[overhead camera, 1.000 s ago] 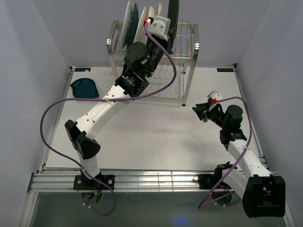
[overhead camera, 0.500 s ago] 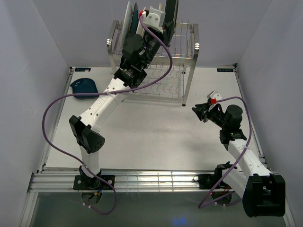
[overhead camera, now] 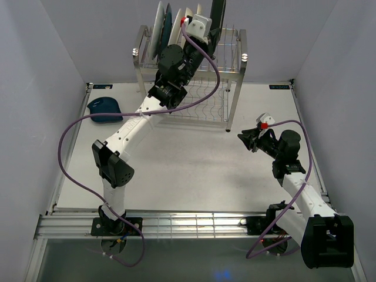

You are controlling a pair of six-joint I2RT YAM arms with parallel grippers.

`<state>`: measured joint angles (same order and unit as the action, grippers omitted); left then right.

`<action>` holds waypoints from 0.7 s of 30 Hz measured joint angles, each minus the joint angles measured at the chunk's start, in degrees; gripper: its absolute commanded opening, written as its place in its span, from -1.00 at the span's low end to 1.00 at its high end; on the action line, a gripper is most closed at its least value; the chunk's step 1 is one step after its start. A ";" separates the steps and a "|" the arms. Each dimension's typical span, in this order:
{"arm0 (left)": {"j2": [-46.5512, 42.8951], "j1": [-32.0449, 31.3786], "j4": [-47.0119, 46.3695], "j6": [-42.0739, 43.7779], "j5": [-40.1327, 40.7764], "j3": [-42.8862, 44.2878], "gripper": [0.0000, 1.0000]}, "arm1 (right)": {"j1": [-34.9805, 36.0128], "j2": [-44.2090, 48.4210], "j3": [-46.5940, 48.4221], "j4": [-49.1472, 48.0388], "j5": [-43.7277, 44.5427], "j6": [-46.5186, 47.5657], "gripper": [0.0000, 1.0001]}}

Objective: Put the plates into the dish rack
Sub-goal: Insert the plate into the dish rack.

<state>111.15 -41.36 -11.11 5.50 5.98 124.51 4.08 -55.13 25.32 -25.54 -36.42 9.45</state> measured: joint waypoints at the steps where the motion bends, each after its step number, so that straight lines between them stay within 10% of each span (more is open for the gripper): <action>1: 0.20 0.00 -0.09 0.50 0.02 0.00 -1.00 | 0.00 -0.02 0.00 0.02 -0.07 0.00 -0.34; 21: 0.44 1.68 -4.76 7.85 2.34 -5.29 -1.00 | 0.00 -0.11 0.00 0.02 -1.31 0.02 -0.34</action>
<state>111.59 -39.68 -15.88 13.34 8.32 119.22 4.08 -55.24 25.32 -25.52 -37.74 9.47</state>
